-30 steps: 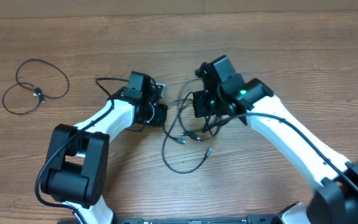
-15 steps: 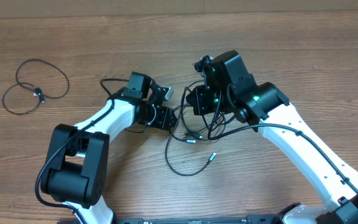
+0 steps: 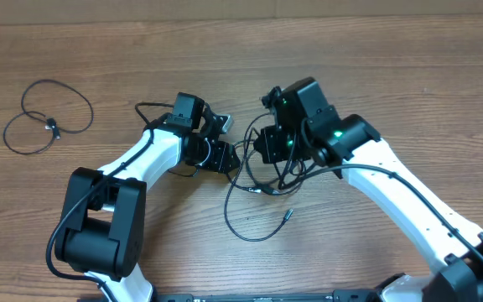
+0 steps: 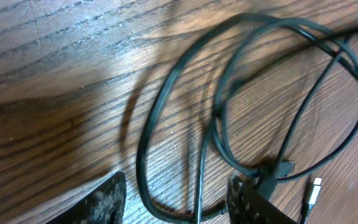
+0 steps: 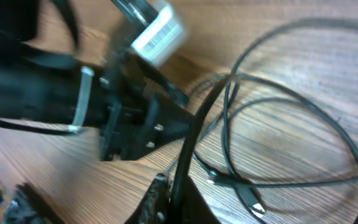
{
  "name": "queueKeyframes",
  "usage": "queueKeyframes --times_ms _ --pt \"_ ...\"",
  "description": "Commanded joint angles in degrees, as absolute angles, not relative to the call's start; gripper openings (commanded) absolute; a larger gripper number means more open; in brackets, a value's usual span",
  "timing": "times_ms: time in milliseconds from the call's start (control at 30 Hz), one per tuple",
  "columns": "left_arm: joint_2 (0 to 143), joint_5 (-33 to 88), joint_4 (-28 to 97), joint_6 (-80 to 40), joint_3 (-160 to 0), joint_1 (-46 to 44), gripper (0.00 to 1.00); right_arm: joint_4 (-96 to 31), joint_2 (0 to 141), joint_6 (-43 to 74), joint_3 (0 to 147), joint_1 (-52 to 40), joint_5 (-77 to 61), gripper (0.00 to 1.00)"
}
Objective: Untangle cables
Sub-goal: 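Pull the right gripper rightward, spreading the cable loops apart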
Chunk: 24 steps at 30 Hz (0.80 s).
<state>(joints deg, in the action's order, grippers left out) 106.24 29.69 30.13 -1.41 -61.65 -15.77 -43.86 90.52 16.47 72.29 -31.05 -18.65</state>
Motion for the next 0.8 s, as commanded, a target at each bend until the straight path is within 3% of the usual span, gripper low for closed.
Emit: queueKeyframes --times_ms 0,33,133,267,500,667,767 --pt "106.72 28.84 30.24 -1.69 -62.83 -16.05 0.62 -43.79 92.18 16.43 71.61 -30.98 -18.94 0.09" --pt "106.72 28.42 30.24 -1.72 -62.83 -16.05 0.63 -43.77 92.49 16.43 71.61 -30.98 -18.94 0.11" --pt "106.72 28.05 30.24 -1.74 -62.83 -16.05 0.64 -43.75 93.36 16.45 71.61 -30.98 -17.56 0.56" --pt "106.72 27.99 30.22 -1.74 -62.83 -16.05 0.73 -43.75 93.58 16.75 71.61 -30.98 -16.34 0.79" --pt "106.72 19.07 30.85 -4.82 -62.85 -16.05 0.92 -46.87 93.58 27.51 71.61 -30.98 -7.42 0.81" --pt "106.72 11.03 31.97 -9.5 -62.85 -16.03 0.95 -52.1 93.58 42.72 71.61 -30.57 9.56 0.8" --pt "106.72 10.98 31.94 -9.5 -62.85 -16.05 0.93 -52.29 93.58 45.23 71.53 -29.78 10.0 0.72"
